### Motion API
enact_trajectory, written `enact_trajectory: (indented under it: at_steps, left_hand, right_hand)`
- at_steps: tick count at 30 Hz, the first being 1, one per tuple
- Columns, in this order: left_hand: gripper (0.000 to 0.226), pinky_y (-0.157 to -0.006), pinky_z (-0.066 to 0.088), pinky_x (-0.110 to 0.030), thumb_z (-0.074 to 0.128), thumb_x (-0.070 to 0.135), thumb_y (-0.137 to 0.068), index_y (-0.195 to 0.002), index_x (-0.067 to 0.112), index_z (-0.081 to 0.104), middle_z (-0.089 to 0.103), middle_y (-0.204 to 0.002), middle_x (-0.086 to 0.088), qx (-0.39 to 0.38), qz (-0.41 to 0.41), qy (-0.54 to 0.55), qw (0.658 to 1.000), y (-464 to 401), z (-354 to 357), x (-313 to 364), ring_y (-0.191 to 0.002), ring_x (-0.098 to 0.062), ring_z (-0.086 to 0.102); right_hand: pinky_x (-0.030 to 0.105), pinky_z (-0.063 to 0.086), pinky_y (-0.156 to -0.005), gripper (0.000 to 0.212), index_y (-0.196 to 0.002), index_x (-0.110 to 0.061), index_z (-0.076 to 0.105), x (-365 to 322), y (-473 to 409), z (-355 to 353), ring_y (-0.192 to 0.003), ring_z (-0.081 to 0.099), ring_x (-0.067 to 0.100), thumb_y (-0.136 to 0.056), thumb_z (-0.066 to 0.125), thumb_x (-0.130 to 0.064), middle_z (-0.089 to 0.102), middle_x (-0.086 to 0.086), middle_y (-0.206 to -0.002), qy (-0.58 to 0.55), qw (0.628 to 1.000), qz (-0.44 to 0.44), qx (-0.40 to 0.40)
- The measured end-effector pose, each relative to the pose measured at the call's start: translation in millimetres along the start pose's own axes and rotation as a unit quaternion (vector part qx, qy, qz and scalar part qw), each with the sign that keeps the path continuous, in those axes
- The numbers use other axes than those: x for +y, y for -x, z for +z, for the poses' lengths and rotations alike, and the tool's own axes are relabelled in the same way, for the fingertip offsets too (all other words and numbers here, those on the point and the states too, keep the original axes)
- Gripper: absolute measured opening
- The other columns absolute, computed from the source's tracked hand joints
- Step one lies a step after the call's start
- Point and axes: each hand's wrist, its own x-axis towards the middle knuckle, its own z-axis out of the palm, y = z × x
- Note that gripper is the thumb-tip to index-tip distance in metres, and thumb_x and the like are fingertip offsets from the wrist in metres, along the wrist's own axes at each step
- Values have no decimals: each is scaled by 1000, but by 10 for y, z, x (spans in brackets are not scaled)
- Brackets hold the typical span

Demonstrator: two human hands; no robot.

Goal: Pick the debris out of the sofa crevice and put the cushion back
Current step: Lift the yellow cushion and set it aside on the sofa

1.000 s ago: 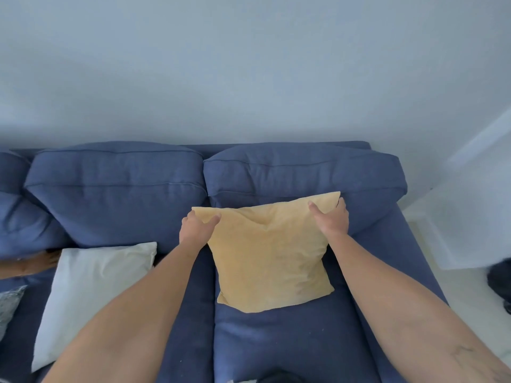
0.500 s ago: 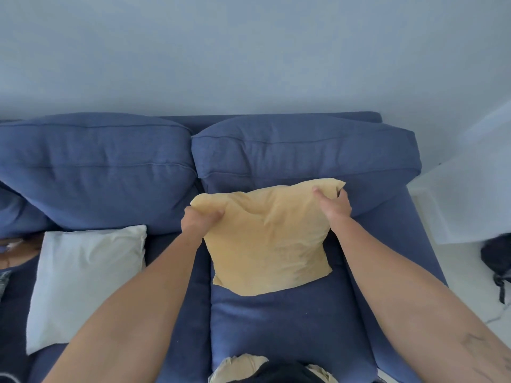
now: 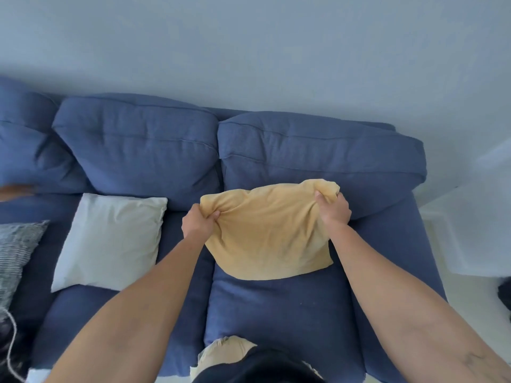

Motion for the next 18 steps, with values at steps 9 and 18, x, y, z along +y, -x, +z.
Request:
enact_trajectory:
  at_steps: [9, 18]
  left_hand:
    - [43, -86, 49, -44, 64, 45, -89, -113, 12, 53, 63, -105, -8, 111, -47, 68, 990, 667, -725, -728, -102, -32, 58]
    - [35, -77, 49, -41, 66, 41, -88, -101, 12, 51, 61, -93, -4, 216, -137, 134, 957, 1053, -1485, -1685, -93, -29, 60]
  right_hand:
    - [35, 43, -87, 39, -116, -18, 59, -280, 737, 372, -112, 58, 28, -88, 65, -43, 65, 2, -114, -12, 992, -102, -75]
    - [39, 47, -91, 44, -122, -18, 58, -677, 1573, 1300, -116, 56, 28, -89, 62, -47, 63, 2, -120, 60, 968, -174, -171]
